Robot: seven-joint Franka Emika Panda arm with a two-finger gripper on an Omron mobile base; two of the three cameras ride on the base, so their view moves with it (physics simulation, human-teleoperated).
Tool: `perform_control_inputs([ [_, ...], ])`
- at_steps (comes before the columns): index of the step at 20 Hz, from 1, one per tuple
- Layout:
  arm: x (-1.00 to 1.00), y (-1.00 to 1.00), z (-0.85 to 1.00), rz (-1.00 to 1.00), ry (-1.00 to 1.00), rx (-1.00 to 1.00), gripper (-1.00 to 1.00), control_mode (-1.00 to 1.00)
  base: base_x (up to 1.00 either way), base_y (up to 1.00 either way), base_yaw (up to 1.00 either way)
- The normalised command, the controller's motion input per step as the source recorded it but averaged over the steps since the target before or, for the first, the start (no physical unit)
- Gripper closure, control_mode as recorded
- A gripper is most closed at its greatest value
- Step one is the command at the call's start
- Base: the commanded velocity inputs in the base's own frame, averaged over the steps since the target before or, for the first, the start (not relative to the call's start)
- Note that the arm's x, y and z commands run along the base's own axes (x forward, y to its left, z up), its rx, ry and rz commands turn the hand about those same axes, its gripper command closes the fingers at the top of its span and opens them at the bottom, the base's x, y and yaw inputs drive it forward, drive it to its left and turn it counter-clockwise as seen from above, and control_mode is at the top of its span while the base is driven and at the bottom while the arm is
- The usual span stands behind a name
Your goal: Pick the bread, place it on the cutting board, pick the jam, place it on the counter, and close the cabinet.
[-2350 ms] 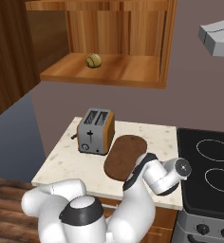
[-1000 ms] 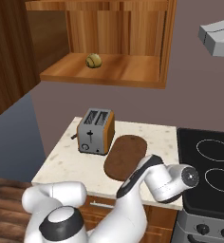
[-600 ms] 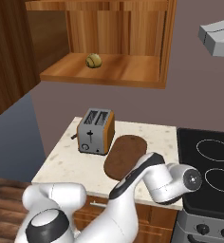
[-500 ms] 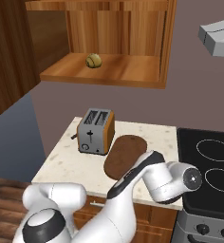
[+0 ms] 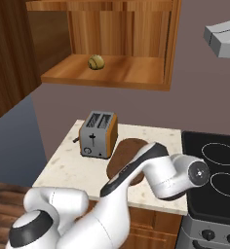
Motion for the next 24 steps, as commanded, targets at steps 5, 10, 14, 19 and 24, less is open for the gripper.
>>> perform_control_inputs([
  [5, -0.05, 0.12, 0.71, 0.0, -0.05, 0.0, -1.0, -1.0, 0.0, 0.0, 0.0],
  [10, -0.06, 0.19, 0.65, 0.0, -0.03, 0.0, -1.0, -1.0, 0.0, 0.0, 0.0],
  [14, -0.01, 0.28, 0.5, 0.0, -0.02, 0.0, -1.0, -1.0, 0.0, 0.0, 0.0],
  [19, 0.0, 0.33, 0.36, 0.0, 0.0, 0.0, -1.0, -1.0, 0.0, 0.0, 0.0],
  [24, -0.03, 0.43, 0.29, 0.0, 0.0, 0.0, -1.0, -1.0, 0.0, 0.0, 0.0],
])
